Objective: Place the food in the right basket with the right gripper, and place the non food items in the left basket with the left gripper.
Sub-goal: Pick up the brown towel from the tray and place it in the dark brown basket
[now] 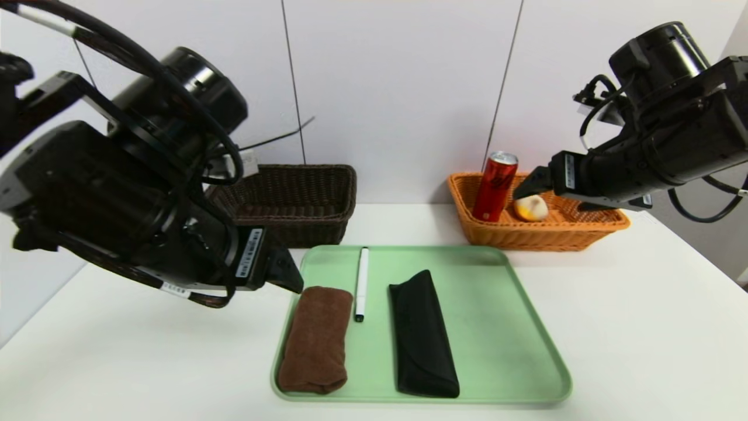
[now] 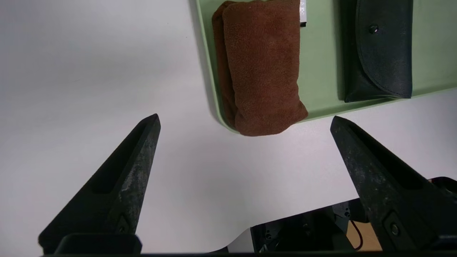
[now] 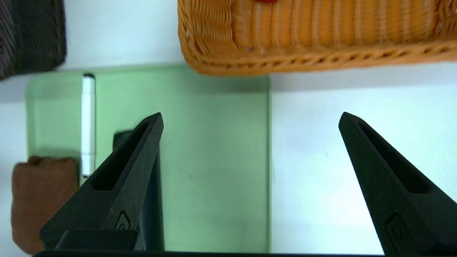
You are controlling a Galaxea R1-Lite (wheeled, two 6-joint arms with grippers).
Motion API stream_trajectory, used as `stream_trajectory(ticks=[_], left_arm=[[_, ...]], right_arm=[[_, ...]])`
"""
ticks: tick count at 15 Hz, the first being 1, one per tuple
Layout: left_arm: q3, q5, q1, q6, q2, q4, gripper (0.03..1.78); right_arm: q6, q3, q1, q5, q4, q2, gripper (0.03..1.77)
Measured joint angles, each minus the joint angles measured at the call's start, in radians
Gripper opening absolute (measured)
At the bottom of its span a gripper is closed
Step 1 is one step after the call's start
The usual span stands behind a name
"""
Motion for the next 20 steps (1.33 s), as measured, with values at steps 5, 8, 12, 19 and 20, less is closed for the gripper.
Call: stream_trajectory(ticks=[5, 8, 12, 19, 20], left_arm=[[-0.036, 0.039, -0.072, -0.089, 0.135, 0.000, 1.69], [-0.079, 0.035, -0.102, -0.129, 0.205, 0.001, 1.69], [-0.089, 0.033, -0.116, -0.156, 0.277, 0.003, 1.69], [-0.061, 0.033, -0.115, -0.162, 0.364, 0.016, 1.69], [-0.055, 0.033, -0.115, -0.163, 0.376, 0.016, 1.69]], right_arm=[[0.002, 0.059, 0.050, -0.004, -0.001, -0.017, 1.69], [0.004, 0.084, 0.054, -0.005, -0.003, -0.020, 1.69], [0.005, 0.098, 0.050, -0.005, -0.013, -0.020, 1.70], [0.005, 0.164, 0.042, -0.006, -0.073, -0.032, 1.70], [0.005, 0.166, 0.041, -0.007, -0.073, -0.035, 1.70]])
